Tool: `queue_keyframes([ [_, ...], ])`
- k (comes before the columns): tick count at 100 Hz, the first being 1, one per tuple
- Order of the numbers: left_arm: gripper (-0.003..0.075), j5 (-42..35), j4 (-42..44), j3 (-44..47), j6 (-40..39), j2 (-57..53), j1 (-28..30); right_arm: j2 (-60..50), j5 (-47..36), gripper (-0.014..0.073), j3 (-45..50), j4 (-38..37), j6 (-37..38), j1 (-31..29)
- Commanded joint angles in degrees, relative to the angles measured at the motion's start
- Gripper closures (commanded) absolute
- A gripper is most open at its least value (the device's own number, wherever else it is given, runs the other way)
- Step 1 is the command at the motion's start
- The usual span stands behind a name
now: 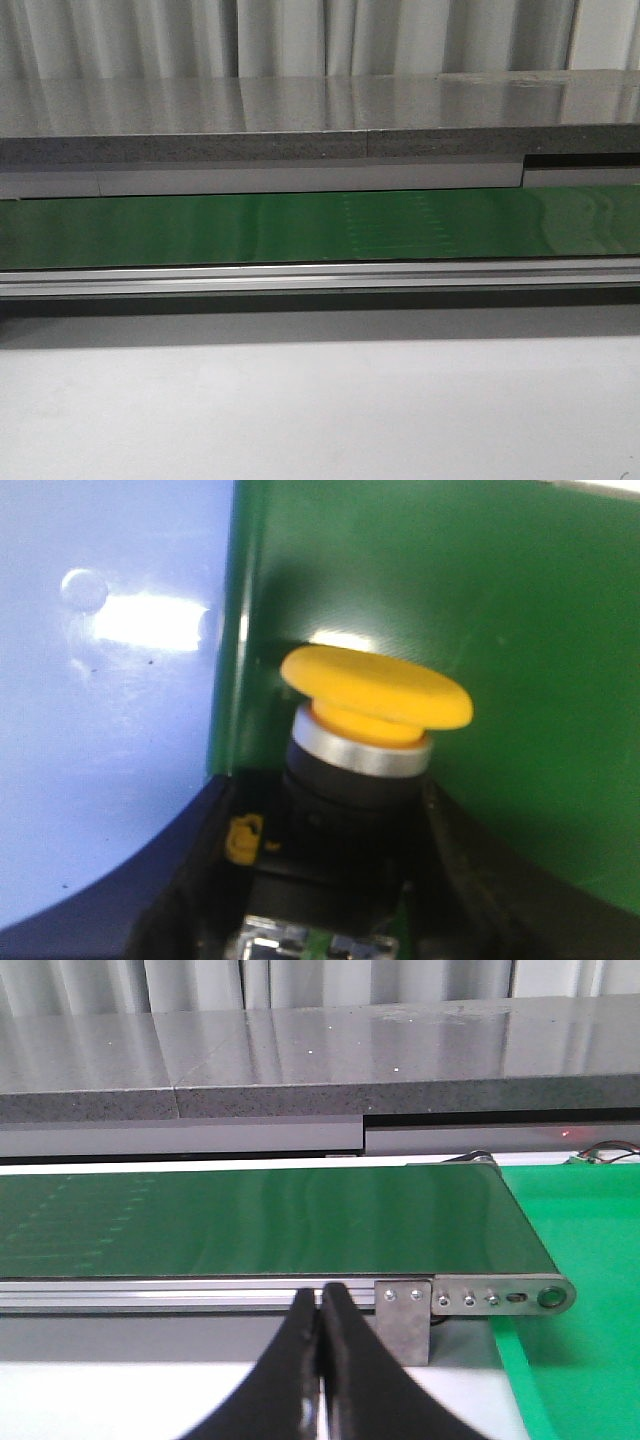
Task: Move button from left to right
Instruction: 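Lift the button with the left gripper and set it on the belt, then open the left gripper and withdraw while the belt carries the button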
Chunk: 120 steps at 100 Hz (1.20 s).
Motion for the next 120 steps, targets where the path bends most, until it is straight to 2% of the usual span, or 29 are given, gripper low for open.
queue_keyframes([
  [1, 0.0551, -0.54, -1.11, -1.68, 0.31, -2.63, -0.28, -1.02, -4.53, 0.0662, -1.00, -0.41, -0.08, -0.06],
  [8, 0.0395, -0.15, -2.37, -1.68, 1.52, -2.63, -0.28, -1.02, -4.53, 0.0662, -1.00, -0.41, -0.08, -0.06],
  [18, 0.0135, 0.41, -3.85, -1.68, 1.77, -2.85, -0.28, -1.02, -4.53, 0.0662, -1.00, -0.41, -0.08, -0.06],
  [23, 0.0048, 0.51, -3.88, -1.68, 1.77, -3.14, -0.40, -1.02, -4.53, 0.0662, -1.00, -0.41, -0.08, -0.06],
  [27, 0.0009, 0.49, -3.88, -1.68, 1.77, -3.78, -0.66, -1.02, -4.53, 0.0662, -1.00, -0.41, -0.08, -0.06],
  [44, 0.0072, 0.82, -3.88, -1.68, 2.01, -7.29, -2.17, -1.02, -4.53, 0.0662, -1.00, -0.41, -0.08, -0.06],
  [66, 0.0073, 1.90, -3.68, -1.42, 2.18, -14.69, -3.77, -1.02, -4.53, 0.0662, -1.00, -0.41, -0.08, -0.06],
  [82, 0.0073, -1.19, -3.53, 1.44, 2.18, -22.54, -4.70, -1.02, -4.53, 0.0662, -1.00, -0.41, -0.08, -0.06],
  [101, 0.0073, -9.13, -3.54, 10.04, 2.85, -34.16, -4.94, -1.02, -4.53, 0.0662, -1.00, -0.41, -0.08, -0.06],
  [120, 0.0072, -22.60, -3.54, 23.55, 3.27, -47.14, -5.60, -1.02, -4.53, 0.0662, -1.00, -0.41, -0.08, -0.06],
])
